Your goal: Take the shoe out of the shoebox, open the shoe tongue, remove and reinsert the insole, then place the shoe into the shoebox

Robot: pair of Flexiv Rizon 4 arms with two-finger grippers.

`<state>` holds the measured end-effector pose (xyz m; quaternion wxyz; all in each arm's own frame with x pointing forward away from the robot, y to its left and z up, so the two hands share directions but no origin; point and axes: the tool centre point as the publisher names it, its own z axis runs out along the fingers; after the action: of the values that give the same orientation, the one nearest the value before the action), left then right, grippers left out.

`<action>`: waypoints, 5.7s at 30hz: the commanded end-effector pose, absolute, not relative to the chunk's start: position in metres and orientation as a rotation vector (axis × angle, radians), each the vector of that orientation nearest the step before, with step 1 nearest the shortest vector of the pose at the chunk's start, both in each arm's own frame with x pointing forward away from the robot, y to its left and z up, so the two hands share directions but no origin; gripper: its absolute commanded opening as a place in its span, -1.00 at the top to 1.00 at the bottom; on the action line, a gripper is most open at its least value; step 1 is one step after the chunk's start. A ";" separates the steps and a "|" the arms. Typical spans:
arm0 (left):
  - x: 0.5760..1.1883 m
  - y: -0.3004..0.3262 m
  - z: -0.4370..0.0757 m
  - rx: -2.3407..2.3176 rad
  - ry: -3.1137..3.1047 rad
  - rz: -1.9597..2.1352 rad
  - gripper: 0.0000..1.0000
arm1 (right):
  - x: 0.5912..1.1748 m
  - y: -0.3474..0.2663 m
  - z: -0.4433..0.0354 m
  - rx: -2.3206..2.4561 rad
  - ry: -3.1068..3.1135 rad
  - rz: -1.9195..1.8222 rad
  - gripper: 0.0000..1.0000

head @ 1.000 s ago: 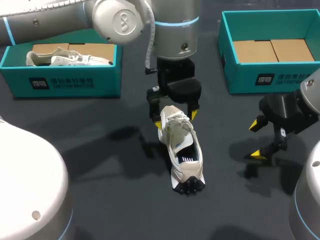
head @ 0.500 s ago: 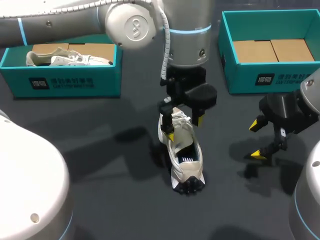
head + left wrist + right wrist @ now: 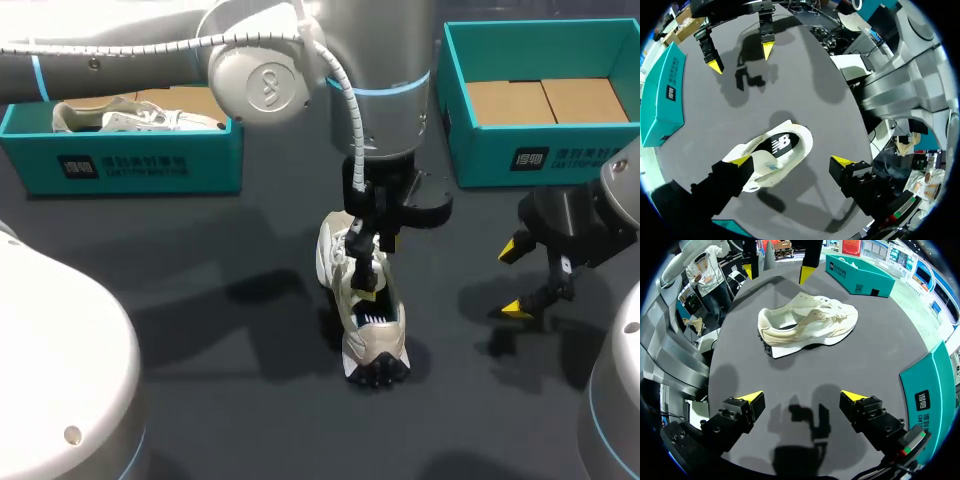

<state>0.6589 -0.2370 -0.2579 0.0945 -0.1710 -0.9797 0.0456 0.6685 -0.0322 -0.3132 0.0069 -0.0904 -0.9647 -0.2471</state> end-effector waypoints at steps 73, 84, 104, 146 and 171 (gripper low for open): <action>0.598 -0.244 -0.393 0.433 -3.005 -0.009 0.05 | 0.667 -0.032 -0.313 -0.285 -3.022 -0.769 -1.00; 0.605 -0.241 -0.388 0.418 -2.991 0.000 1.00 | 0.667 -0.032 -0.313 -0.285 -3.022 -0.769 -1.00; 0.673 -0.221 -0.266 0.179 -3.069 -0.028 1.00 | 0.667 -0.032 -0.313 -0.285 -3.022 -0.769 -1.00; 0.790 -0.105 -0.158 0.230 -3.113 0.095 1.00 | 0.667 -0.032 -0.313 -0.285 -3.022 -0.769 -1.00; 0.954 0.035 -0.140 0.108 -2.998 0.020 1.00 | 0.667 -0.032 -0.313 -0.285 -3.022 -0.769 -1.00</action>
<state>0.9255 0.0193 -0.1502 0.0400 0.0297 -0.9987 0.0091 0.6685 -0.0324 -0.3132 0.0069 -0.0906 -0.9647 -0.2471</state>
